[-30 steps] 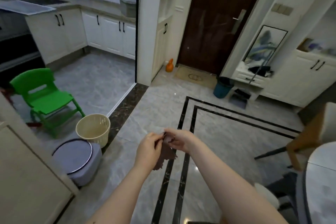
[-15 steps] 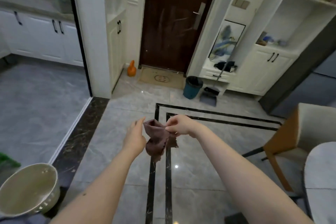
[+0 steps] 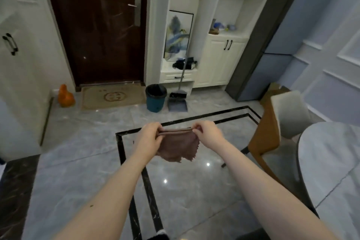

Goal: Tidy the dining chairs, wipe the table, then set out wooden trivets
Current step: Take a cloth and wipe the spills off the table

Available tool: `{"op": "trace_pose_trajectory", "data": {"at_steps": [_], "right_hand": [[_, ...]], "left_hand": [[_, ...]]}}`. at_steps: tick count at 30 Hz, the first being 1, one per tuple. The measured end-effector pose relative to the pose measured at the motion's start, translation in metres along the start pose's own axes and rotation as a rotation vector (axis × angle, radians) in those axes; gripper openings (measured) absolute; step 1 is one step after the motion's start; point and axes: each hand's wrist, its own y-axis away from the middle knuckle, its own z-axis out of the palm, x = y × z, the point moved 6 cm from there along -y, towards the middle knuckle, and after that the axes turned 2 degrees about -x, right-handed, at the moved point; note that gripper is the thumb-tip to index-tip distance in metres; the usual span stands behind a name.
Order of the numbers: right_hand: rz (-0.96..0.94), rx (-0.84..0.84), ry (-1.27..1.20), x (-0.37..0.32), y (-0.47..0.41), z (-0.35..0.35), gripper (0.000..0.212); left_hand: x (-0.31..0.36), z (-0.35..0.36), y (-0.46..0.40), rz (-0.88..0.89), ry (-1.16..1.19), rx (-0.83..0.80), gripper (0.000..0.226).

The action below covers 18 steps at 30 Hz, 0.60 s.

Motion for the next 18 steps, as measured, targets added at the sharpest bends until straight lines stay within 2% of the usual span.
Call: {"op": "trace_pose_trajectory", "data": {"at_steps": [1,4,7,10,12,15,17,18], "right_hand": [[0.022,0.04,0.01,0.014,-0.018,-0.003,0.016],[0.101,-0.053,0.141,0.051,-0.082,-0.009,0.018],[0.101,0.042,0.161,0.071,-0.148,-0.043,0.021],[0.168,-0.075,0.19,0.098,-0.201,-0.05,0.023],[0.172,-0.095,0.028,0.116,-0.238,-0.05,0.028],[0.069,-0.114,-0.328,0.129,-0.285,-0.053,0.046],[0.033,-0.052,-0.392,0.138,-0.315,-0.063,0.048],[0.024,-0.006,-0.398,0.145,-0.334,-0.07,0.042]], "left_hand": [[0.008,0.006,-0.021,0.022,0.009,-0.015,0.01],[0.026,0.036,-0.103,0.053,0.03,-0.124,0.023],[0.046,0.047,-0.18,0.087,0.128,-0.086,0.016],[0.06,0.069,-0.238,0.119,0.195,-0.118,0.011],[0.069,0.086,-0.277,0.117,0.264,-0.141,0.017],[0.089,0.11,-0.335,0.163,0.335,-0.2,0.027],[0.098,0.126,-0.371,0.193,0.362,-0.254,0.028],[0.103,0.134,-0.395,0.208,0.384,-0.286,0.028]]}}
